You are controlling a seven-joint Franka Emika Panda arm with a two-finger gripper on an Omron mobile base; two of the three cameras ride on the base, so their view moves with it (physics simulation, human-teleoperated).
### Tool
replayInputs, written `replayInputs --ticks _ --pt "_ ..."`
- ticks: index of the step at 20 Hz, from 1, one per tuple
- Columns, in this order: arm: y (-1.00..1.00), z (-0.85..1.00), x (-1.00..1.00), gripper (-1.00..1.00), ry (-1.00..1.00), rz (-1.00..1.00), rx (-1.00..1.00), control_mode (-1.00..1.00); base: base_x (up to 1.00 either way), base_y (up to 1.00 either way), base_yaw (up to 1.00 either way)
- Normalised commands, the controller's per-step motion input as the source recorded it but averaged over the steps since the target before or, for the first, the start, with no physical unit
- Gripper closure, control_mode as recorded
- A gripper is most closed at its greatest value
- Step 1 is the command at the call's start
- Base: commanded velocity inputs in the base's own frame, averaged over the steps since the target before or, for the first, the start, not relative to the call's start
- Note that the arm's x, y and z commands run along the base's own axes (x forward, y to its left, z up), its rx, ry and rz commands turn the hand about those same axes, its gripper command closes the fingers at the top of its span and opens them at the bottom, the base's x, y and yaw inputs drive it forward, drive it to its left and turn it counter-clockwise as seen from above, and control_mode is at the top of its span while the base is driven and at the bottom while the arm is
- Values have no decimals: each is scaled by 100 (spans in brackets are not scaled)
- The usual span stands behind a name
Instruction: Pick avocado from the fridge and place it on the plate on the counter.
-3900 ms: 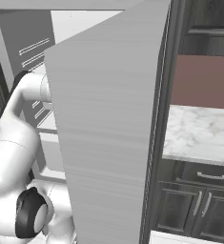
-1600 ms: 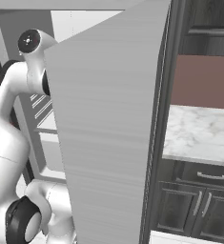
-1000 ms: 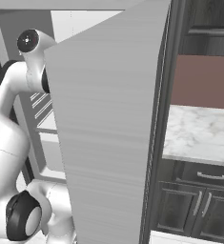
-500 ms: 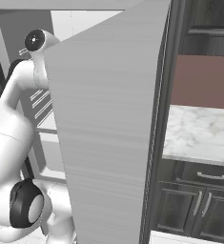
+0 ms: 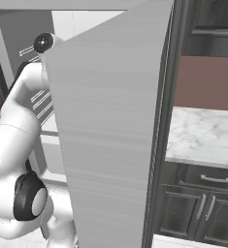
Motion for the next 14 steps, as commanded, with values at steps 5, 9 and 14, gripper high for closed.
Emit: replayInputs --ticks 5,9,14 --pt "0 -12 35 -100 3 0 0 -100 0 0 0" --pt "0 -11 47 -100 3 0 0 -100 0 0 0" --pt "0 -12 44 -100 2 0 0 -100 0 0 0"
